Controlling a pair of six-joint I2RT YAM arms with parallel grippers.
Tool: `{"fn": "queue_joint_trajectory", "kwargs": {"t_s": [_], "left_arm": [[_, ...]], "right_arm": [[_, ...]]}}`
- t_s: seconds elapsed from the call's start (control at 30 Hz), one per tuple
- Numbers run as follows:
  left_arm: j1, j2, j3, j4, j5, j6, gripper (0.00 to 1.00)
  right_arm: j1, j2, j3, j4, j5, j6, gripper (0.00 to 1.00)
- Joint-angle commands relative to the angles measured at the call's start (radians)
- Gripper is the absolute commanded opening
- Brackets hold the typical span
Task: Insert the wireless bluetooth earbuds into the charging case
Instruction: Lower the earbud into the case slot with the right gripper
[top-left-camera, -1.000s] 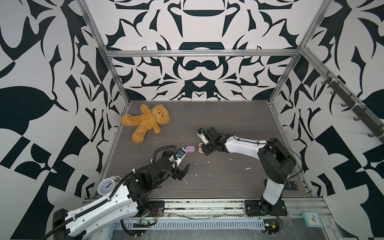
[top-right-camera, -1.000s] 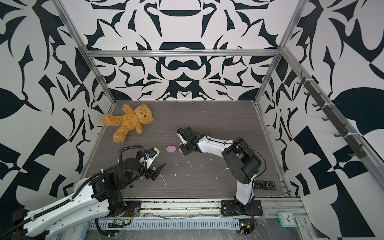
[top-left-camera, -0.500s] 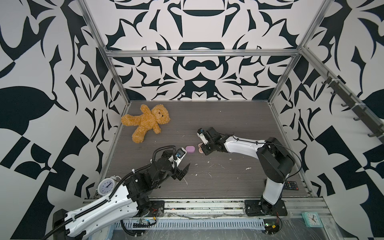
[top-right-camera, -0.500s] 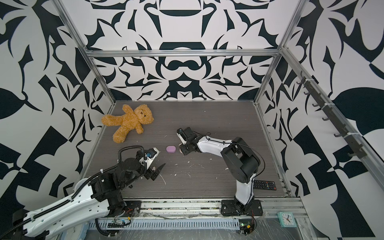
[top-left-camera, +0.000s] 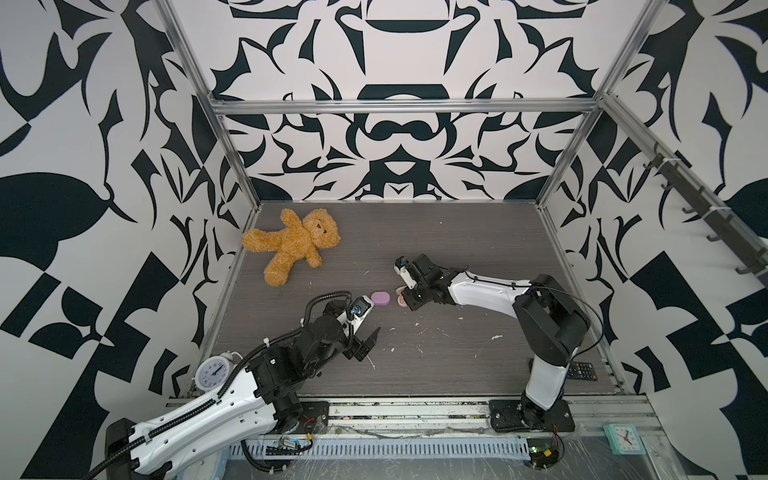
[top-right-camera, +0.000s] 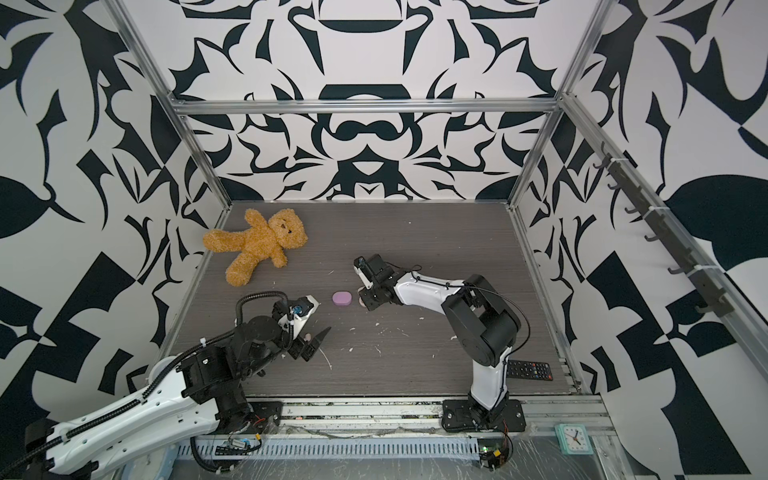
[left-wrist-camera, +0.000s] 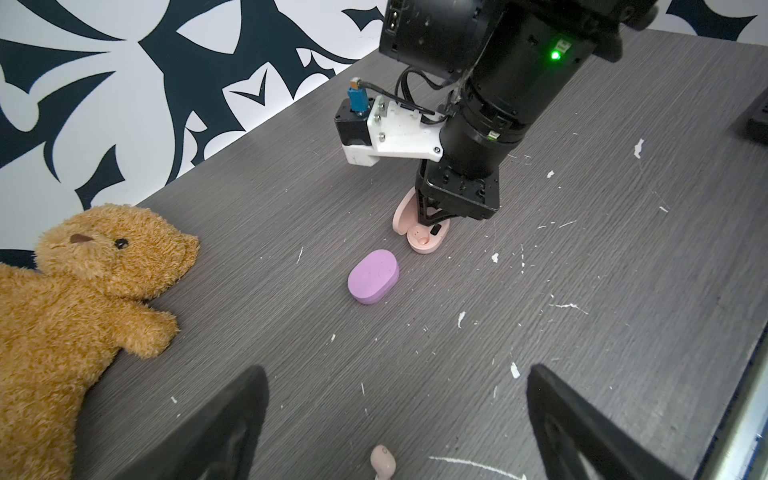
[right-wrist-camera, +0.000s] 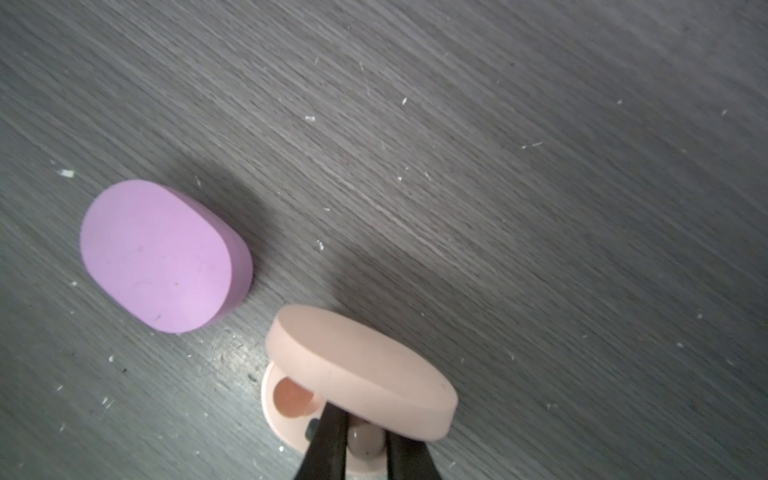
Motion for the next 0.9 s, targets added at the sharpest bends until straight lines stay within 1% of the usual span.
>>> {"fn": "queue_joint_trajectory", "kwargs": {"t_s": [0.0, 0.3, 0.87], "left_arm": [[0.003, -0.013, -0.014, 0.006, 0.012, 0.003, 0.99], [0.003, -0.012, -0.012, 0.003, 0.02, 0.003, 0.99], [0.003, -0.013, -0.012, 0.0, 0.025, 0.001, 0.99]], "right_arm": [[-0.002, -0.015, 0.022, -0.036, 0.016, 0.013, 0.06], [-0.002, -0.023, 0.026, -0.043, 0.018, 0.023, 0.13], [-0.002, -0.026, 0.03, -0.053, 0.026, 0.036, 0.21]]}}
